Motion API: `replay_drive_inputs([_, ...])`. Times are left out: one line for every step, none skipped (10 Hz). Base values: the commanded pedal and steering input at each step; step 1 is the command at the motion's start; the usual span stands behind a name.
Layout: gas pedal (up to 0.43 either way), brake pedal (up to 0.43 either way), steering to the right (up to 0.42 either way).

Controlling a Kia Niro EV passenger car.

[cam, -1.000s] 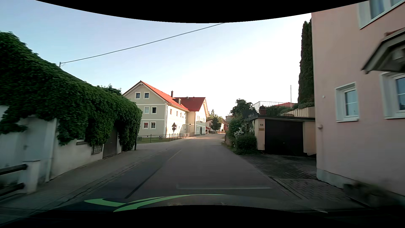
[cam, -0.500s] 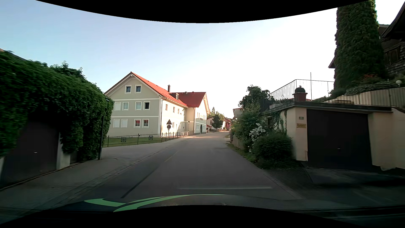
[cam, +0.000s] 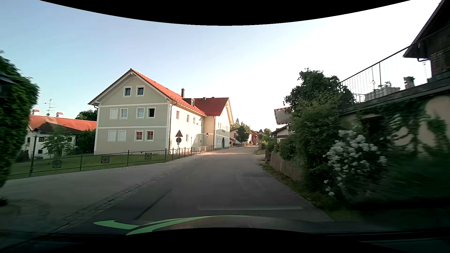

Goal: Follow the waypoints while adhering to traffic rules and regulations

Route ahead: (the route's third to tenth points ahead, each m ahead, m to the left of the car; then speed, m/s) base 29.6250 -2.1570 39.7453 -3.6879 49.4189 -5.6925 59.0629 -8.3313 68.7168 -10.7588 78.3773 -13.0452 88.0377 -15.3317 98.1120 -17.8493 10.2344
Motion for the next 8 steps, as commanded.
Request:
replay_drive_inputs([0.150, 0.000, 0.011])
replay_drive_inputs([0.150, 0.000, 0.011])
replay_drive_inputs([0.150, 0.000, 0.010])
replay_drive_inputs([0.150, 0.000, 0.010])
replay_drive_inputs([0.150, 0.000, 0.011])
replay_drive_inputs([0.150, 0.000, 0.013])
replay_drive_inputs([0.150, 0.000, 0.016])
replay_drive_inputs([0.138, 0.000, 0.019])
